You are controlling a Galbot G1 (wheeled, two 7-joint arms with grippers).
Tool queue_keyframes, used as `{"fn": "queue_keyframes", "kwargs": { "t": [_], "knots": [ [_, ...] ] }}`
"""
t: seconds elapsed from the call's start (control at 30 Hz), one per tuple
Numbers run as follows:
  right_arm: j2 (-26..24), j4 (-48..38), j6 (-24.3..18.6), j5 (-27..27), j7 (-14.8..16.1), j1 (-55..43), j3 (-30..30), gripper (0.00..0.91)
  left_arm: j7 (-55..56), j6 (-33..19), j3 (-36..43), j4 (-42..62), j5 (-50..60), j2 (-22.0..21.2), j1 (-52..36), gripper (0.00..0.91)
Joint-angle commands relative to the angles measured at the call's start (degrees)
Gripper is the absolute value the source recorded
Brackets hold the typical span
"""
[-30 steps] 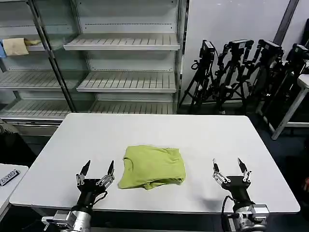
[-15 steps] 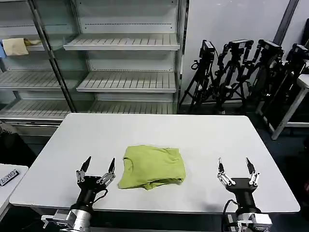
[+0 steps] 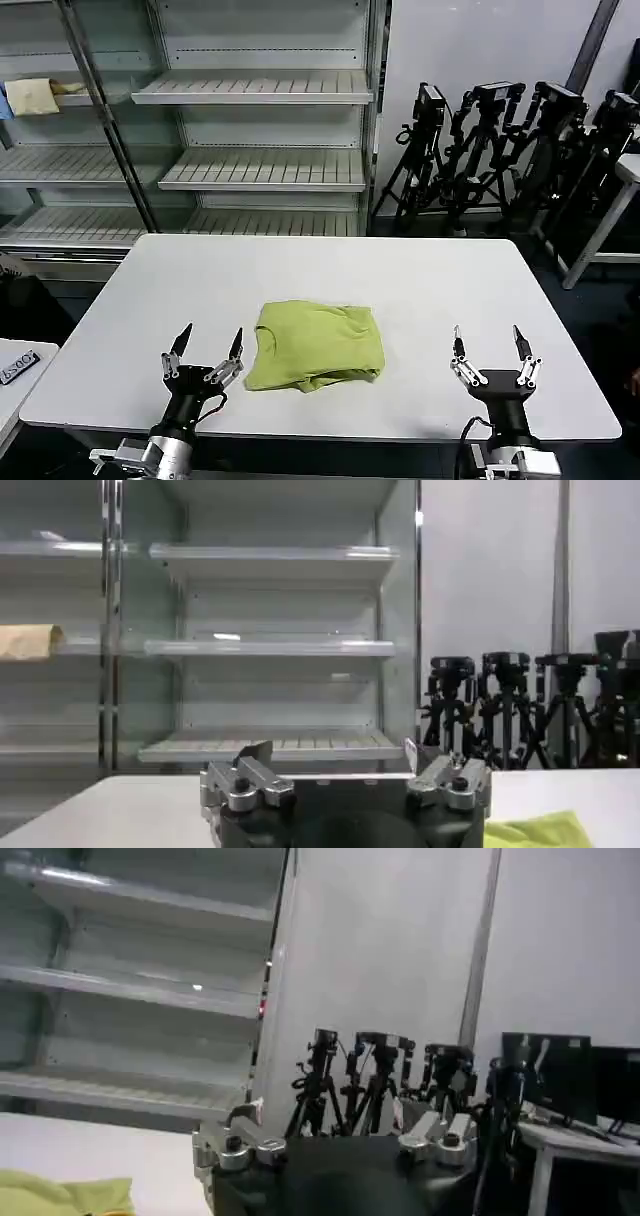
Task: Fold and organize the clothes.
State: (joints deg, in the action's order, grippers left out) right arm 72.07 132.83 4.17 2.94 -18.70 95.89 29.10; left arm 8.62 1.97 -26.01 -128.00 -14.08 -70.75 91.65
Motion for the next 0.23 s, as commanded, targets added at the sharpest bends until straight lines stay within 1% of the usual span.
{"fn": "queue_keyframes", "kwargs": {
  "t": [0.03,0.13,0.17,0.23],
  "knots": [
    [0.55,-0.21,-0.18,-1.61,-0.64,0.31,-0.66,0.907,-0.29,-0.85,-0.03,0.83,1.25,-1.77,1.03,0.907],
    [0.88,-0.53,0.17,-1.61,-0.28,0.36,-0.94,0.907,-0.35,-1.28,-0.38,1.03,1.31,-1.00,1.18,0.907],
    [0.94,-0.44,0.61,-1.21,1.15,0.42,-0.97,0.907,-0.31,-1.28,-0.57,0.84,1.21,-1.07,1.21,0.907],
    [1.15,-0.20,1.62,0.77,1.72,0.50,-1.23,0.907,-0.32,-1.26,-0.99,-0.23,1.02,-1.38,1.75,0.907]
  ]
}}
